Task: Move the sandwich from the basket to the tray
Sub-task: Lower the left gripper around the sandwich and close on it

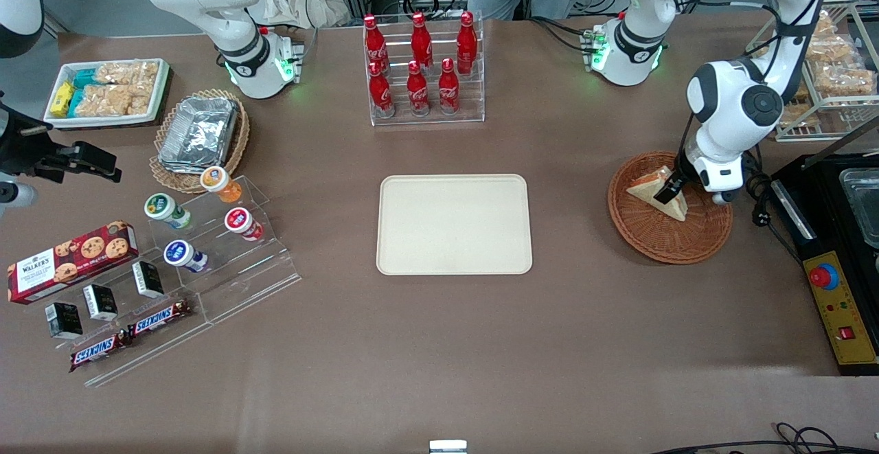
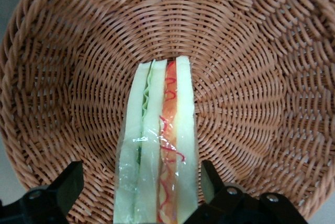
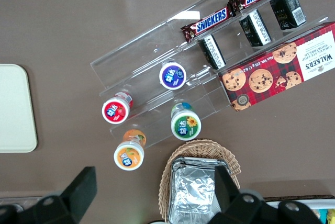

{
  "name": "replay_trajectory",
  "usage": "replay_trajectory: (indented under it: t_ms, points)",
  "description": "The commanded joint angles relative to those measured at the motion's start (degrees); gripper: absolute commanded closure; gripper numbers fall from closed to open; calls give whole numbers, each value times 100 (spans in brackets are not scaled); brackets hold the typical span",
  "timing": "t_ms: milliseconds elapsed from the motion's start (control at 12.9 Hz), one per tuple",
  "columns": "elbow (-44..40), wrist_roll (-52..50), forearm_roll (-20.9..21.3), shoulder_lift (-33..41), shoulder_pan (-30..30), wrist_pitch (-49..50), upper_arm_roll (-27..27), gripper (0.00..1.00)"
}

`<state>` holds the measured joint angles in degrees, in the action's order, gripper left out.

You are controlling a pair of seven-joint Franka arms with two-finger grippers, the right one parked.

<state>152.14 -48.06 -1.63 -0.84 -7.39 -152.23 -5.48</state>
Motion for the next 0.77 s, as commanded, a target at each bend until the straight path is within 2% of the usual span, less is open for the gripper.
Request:
replay_trajectory:
  t_ms: [0,77,155,232,464,541,619,696]
  points:
    - [114,-98,5,-126,-61,-343,-59,0]
    - [105,-98,5,-144,-61,-343,-59,1]
    - [105,-98,5,-144,-61,-343,-59,6]
    - [105,-98,-4,-144,-61,-343,-59,19]
    - [70,-98,5,-135,-61,-299,-67,71]
    - [52,-98,-4,-118,-61,-264,-67,92]
    - [44,-81,5,-92,-61,-255,-67,100]
    - [26,-81,5,-57,-9,-220,-85,100]
